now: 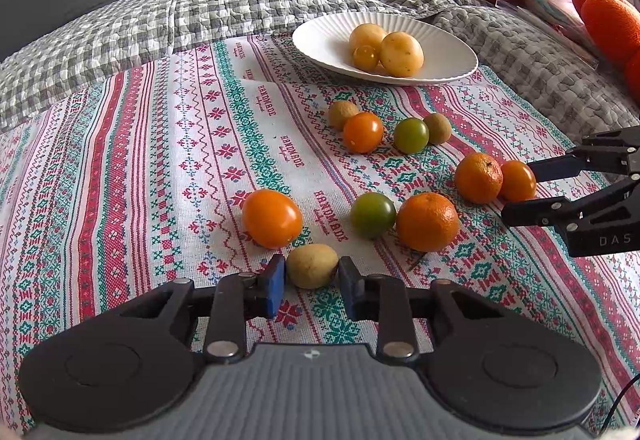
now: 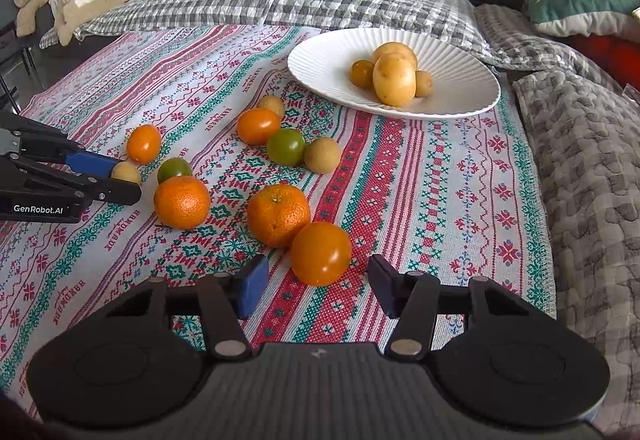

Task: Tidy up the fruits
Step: 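Grasp a tan fruit with the left tool while the right tool grasps an orange fruit, then carry both fruits onto the white plate and open both tools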

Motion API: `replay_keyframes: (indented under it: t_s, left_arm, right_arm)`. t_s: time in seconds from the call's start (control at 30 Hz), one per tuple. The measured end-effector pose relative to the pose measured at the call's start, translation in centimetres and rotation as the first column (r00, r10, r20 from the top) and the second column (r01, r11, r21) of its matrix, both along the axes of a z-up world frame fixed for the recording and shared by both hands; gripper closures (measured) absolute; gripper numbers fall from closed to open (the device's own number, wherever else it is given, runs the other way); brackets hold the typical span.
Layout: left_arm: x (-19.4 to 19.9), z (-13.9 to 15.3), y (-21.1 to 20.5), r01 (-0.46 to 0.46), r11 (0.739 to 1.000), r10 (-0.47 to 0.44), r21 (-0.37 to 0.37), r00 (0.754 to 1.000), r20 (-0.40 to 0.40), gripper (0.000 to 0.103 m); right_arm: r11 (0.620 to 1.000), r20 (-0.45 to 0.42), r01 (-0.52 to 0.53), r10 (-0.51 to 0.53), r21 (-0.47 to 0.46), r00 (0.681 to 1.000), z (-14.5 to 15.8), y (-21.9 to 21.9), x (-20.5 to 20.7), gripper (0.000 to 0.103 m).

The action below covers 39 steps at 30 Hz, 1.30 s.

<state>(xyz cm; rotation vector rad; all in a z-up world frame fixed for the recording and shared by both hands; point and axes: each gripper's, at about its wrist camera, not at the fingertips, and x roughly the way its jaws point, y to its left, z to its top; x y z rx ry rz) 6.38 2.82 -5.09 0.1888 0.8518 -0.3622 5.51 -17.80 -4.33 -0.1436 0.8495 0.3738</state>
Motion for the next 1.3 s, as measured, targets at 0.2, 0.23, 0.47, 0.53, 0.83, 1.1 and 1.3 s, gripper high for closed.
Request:
replay_keyframes:
  t_s: [0.2,0.23,0.47,0.53,0.83,1.1,1.3]
  left_arm:
    - [0.0,0.0,-0.1,0.002,1.000,-0.002,-0.004,1.000,-0.001,0.081]
    - [-0.1,0.1,-0.1,0.004,1.000,-0.004,-0.005,1.000,-0.001,0.081]
    - [-0.2,0.2,-0.4,0.023,1.000,-0.023,-0.001,1.000,0.008,0.081]
    - [-0.2,0.3,-0.5,0.028,1.000,-0.028,0.000,1.000,0.012,0.081]
    - [-0.3,1.1,-0.5,0.035,0.999,-0.035,-0.014,0.999,0.034,0.081]
    - [0.0,2.8,-1.3,0.037,0.998,-0.033,-0.045,0.996,0.078,0.081]
    - [0.3,3.9,-2.4,0.049,0.997,-0.043,-0.056,0.994,0.102,0.081]
  right_arm:
    - [1.000,0.001,-0.005,0.005,0.005,1.000,0.1,0.1,0.2,0.061]
    - [1.000,0.001,-0.005,0.005,0.005,1.000,0.1,0.1,0.2,0.061]
    - [1.000,0.011,-0.002,0.002,0.003,1.000,0.3,0.3,0.4,0.071]
    - [1.000,0.013,-0.002,0.002,0.002,1.000,0.4,0.2,0.5,0.073]
    - [0.999,0.032,0.016,-0.017,0.028,0.999,1.2,-0.6,0.4,0.074]
    - [0.997,0.058,0.036,-0.040,0.061,0.998,2.2,-1.3,0.5,0.074]
    - [0.996,0.075,0.045,-0.051,0.079,0.996,3.1,-1.6,0.7,0.074]
